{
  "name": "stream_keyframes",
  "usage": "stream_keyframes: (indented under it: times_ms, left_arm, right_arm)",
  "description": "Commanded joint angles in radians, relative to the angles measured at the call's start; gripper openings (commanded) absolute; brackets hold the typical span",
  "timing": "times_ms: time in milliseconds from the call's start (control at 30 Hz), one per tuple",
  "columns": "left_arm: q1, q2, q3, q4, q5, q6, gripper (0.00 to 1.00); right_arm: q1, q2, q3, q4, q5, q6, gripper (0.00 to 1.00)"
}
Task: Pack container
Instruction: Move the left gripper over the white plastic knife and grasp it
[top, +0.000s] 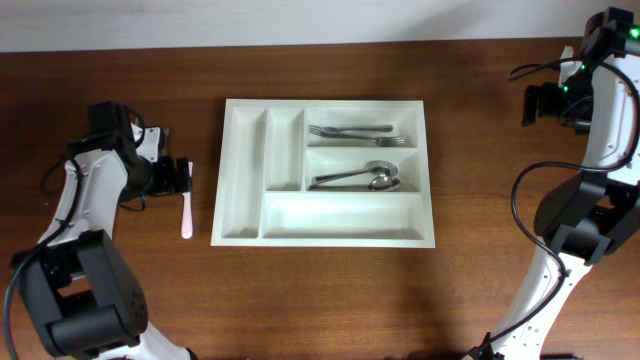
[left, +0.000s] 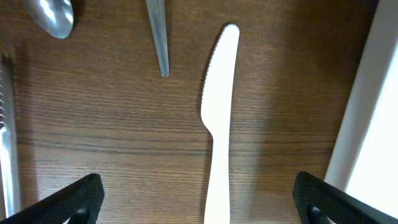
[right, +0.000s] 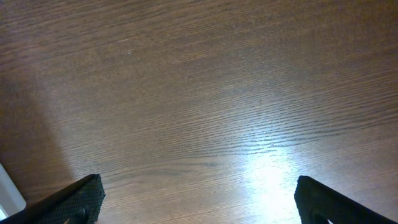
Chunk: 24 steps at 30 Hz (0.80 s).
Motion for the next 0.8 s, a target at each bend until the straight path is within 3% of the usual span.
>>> stream_keyframes:
  times_ms: [0,200,767]
  left_arm:
    - [0.002,0.048,0.011,0.000,-0.006,0.017,0.99]
    - [-0.070,0.081,0.011,-0.001,-0.155,-0.015,0.99]
    - [-0.077,0.177,0.011,-0.023,-0.152,-0.036,0.99]
  right_arm:
    - [-0.001,-0.004,-0.004,0.000,-0.006,-0.007,0.99]
    - [-0.001,-0.004,-0.004,0.000,-0.006,-0.007,0.99]
    - [-0.001,-0.004,-0.004,0.000,-0.006,-0.007,0.99]
